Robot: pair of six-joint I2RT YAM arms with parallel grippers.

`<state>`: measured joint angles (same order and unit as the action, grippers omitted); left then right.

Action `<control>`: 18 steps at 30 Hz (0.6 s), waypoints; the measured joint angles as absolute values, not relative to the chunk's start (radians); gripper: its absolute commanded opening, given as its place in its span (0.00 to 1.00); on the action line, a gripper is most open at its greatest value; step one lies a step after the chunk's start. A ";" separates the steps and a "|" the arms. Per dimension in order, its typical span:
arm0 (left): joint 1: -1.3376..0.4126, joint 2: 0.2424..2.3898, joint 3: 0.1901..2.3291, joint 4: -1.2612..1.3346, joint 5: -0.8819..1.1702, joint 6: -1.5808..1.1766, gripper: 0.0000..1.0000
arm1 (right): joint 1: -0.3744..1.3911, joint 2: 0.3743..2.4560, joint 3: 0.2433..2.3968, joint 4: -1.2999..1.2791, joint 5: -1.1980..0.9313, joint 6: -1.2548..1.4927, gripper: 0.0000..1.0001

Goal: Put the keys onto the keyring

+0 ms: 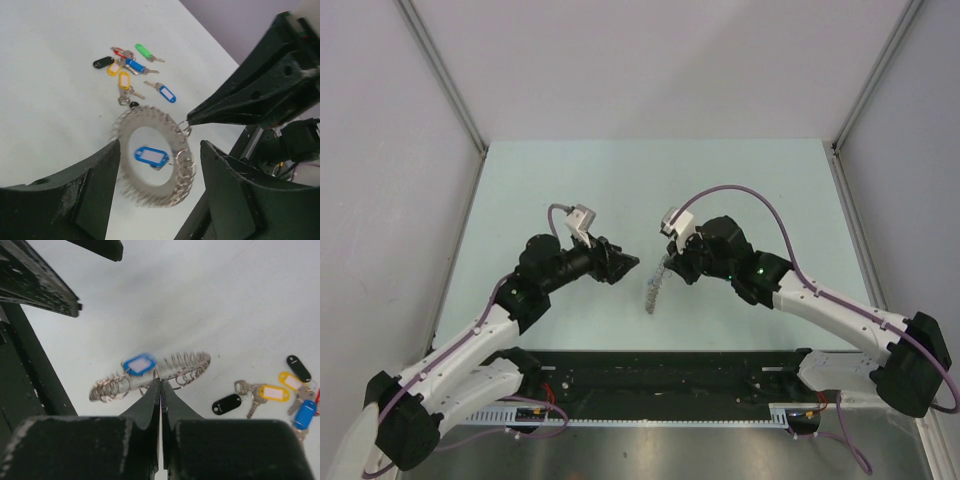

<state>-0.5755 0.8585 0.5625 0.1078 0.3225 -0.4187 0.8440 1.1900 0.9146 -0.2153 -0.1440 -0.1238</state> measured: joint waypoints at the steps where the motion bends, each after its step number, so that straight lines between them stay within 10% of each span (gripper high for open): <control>1: -0.575 0.863 0.566 0.112 0.337 -0.412 0.70 | 0.831 1.179 0.884 -0.186 -0.168 -0.114 0.00; 12: -0.575 0.916 0.599 0.234 0.545 -0.300 0.64 | 0.703 1.030 0.691 0.144 -0.400 -0.001 0.00; 18: -0.575 1.017 0.612 0.305 0.644 -0.281 0.41 | 0.690 1.020 0.685 0.216 -0.465 0.024 0.00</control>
